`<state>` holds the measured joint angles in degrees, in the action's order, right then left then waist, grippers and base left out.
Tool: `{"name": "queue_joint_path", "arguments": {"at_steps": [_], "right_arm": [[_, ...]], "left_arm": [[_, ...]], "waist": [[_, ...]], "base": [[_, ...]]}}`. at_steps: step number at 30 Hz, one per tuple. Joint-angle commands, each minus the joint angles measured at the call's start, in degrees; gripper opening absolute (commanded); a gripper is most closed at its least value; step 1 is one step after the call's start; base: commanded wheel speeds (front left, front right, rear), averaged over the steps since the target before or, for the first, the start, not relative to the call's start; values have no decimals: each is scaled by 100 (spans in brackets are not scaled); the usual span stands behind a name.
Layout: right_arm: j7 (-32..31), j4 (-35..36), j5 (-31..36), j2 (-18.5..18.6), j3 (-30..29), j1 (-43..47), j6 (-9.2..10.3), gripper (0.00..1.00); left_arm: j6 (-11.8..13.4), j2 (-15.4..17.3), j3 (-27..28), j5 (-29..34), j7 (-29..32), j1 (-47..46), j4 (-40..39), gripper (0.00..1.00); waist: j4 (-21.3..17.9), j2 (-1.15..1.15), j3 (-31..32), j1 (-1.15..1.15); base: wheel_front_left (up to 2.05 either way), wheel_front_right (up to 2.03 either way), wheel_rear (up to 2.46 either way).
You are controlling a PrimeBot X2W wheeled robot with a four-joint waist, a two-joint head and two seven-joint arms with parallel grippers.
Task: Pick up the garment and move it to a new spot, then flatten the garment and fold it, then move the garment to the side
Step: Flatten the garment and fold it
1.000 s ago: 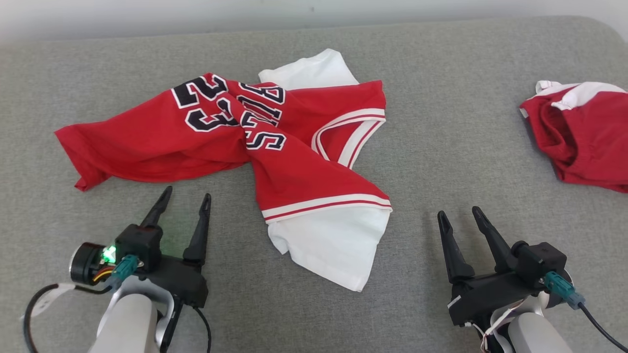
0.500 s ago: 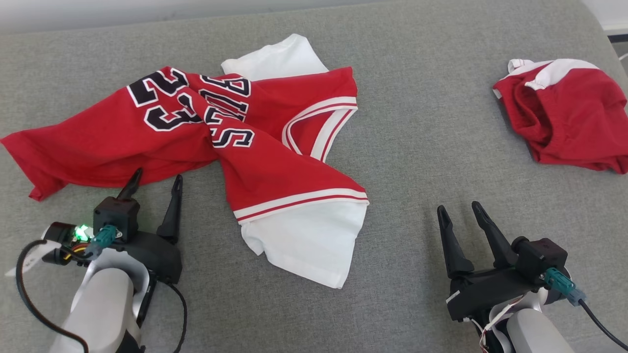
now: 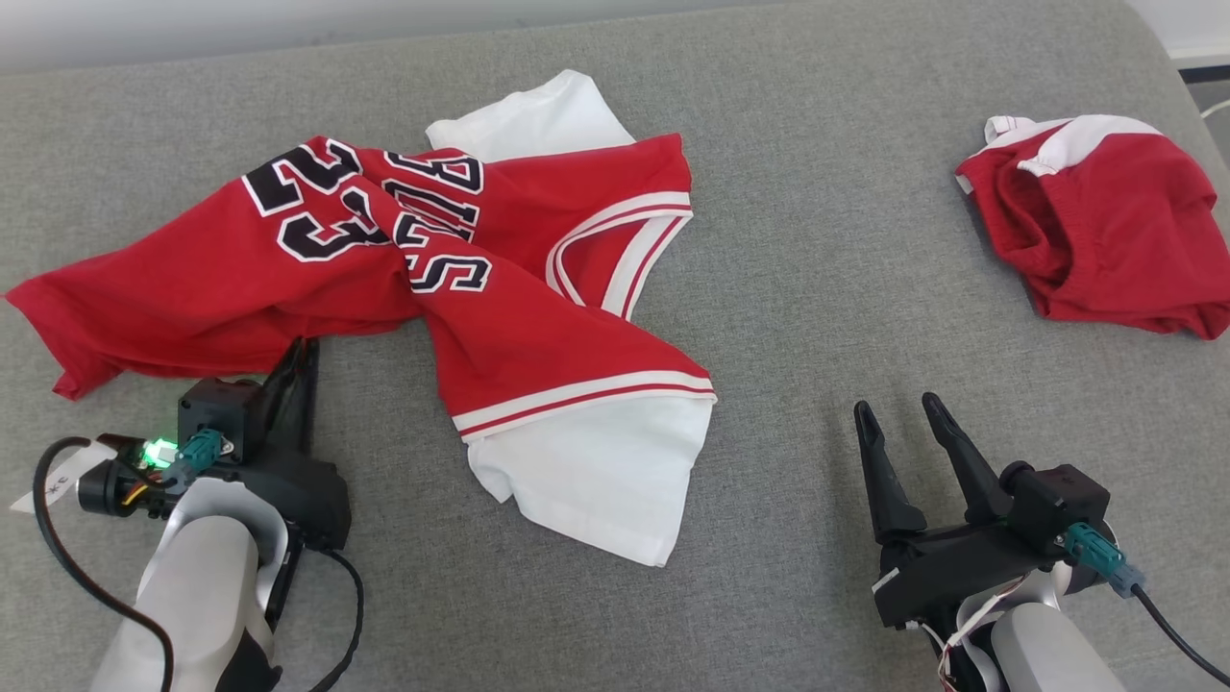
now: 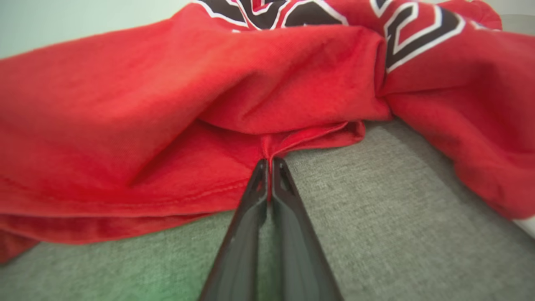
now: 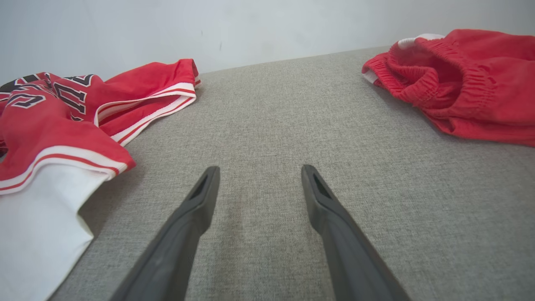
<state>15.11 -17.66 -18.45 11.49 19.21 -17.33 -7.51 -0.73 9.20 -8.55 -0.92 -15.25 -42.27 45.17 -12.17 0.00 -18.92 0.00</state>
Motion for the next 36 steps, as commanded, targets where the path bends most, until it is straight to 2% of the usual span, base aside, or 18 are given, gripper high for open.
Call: {"name": "queue_joint_path", "arguments": {"at_steps": [1, 8, 18, 24, 31, 33, 34, 35, 36], "right_arm": [[1, 3, 33, 11, 5, -42, 4, 100], [1, -57, -21, -42, -22, 106, 4, 100], [0, -154, -78, -81, -31, 324, 4, 100], [0, -196, -106, -81, 20, 340, 4, 100], [0, -237, -132, -108, 68, 375, 4, 100], [0, -247, -149, -96, 60, 434, 4, 100], [0, -259, -156, -91, 59, 441, 4, 100], [0, -267, -163, -93, 70, 438, 4, 100], [0, -267, -170, -90, 77, 443, 4, 100]], "left_arm": [[49, 116, 3, -10, 22, 103, 123, 0], [63, -55, 24, -132, 10, 400, -736, 0], [-101, -202, 1, -145, 10, 1412, -2532, 0], [-168, -80, 188, -185, 10, 1736, -2948, 0], [-187, 128, 646, -231, 10, 2164, -2988, 0], [-194, 147, 751, -247, 10, 2307, -2869, 26], [-176, 164, 817, -256, 10, 2342, -2808, 54], [-143, 184, 921, -268, 10, 2384, -2722, 93], [-92, 207, 1001, -266, 10, 2460, -2578, 100]], "waist": [[23, 0, 35, 0], [211, 0, 299, 0], [828, 0, 793, 0], [1025, 0, 902, 0], [1002, 0, 1008, 0], [993, 0, 1050, 0], [988, 0, 1071, 0], [978, 0, 1094, 0], [967, 0, 1112, 0]], "base": [[0, 0, 0], [0, 0, 0], [0, 0, 0], [0, 0, 0], [0, 0, 0], [0, 0, 0], [0, 0, 0], [0, 0, 0], [0, 0, 0]]}}
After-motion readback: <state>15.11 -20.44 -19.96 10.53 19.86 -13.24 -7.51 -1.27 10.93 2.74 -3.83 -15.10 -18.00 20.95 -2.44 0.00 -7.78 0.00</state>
